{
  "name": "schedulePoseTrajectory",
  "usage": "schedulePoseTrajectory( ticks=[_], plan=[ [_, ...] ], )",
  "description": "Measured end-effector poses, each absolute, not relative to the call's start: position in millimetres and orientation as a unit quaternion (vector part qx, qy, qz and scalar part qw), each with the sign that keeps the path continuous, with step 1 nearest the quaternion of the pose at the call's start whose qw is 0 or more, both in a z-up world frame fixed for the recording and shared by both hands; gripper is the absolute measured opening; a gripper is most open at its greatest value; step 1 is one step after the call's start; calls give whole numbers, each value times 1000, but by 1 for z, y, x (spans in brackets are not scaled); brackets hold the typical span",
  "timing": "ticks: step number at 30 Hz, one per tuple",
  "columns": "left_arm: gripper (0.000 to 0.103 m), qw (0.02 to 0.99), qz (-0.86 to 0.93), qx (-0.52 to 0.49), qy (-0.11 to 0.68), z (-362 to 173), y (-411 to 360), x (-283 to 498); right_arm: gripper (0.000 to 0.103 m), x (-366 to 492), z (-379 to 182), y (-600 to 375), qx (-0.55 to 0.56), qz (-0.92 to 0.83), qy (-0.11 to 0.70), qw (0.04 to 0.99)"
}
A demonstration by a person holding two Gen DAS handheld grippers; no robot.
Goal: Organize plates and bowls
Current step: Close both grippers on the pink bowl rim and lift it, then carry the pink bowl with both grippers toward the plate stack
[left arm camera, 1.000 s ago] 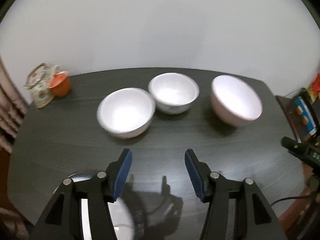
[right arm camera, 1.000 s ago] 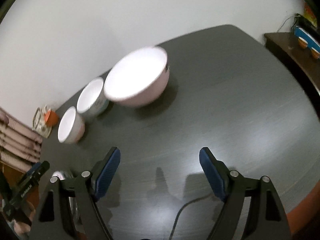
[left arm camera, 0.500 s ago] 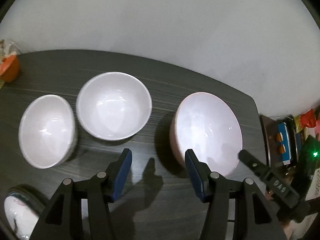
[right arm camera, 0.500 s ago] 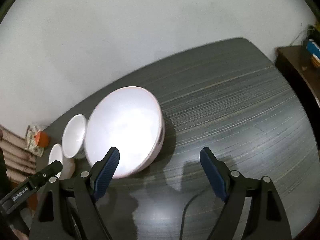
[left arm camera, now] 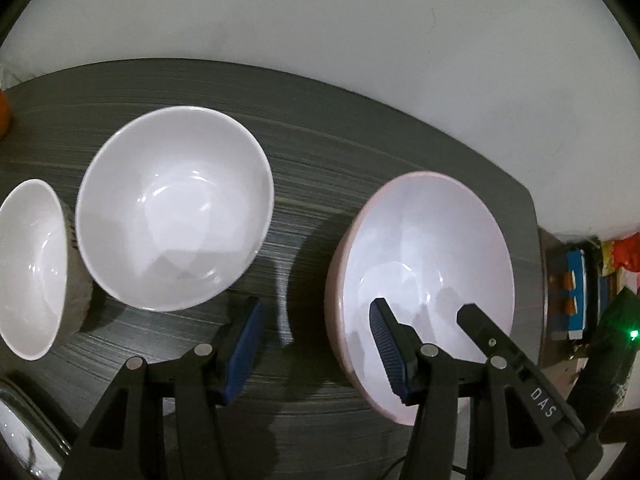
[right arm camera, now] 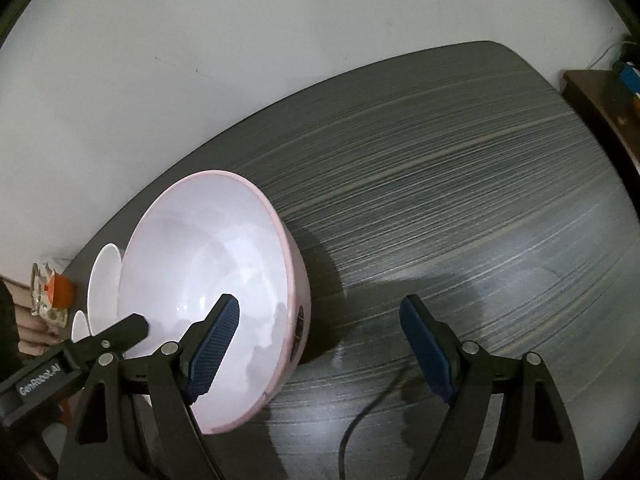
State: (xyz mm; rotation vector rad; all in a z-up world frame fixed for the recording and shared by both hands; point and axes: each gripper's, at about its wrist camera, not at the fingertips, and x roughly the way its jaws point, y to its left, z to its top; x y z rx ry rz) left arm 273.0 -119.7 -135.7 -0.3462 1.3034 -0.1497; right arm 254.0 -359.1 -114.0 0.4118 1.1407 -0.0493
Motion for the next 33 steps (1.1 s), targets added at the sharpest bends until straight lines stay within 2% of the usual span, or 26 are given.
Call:
schedulePoseTrajectory(
  ticks=[2,9,14,24,33],
  plan=[
    [56,780,-72,-156,602,-139,-124,276,78,255,-115,-356,194,-23,536,821],
    [23,781,-94,-149,600,-143,-134,273,50,261,-118,-351,206,9,542,815],
    [19,786,-100,-137,594,-142,-141,268,30,257,-116,-341,202,23,544,814],
    [19,783,-103,-140,597,-128,-133,232,27,236,-101,-340,196,24,533,823],
    [19,787,-97,-123,597,-101,-105,175,27,180,-87,-306,195,43,533,822]
  ],
)
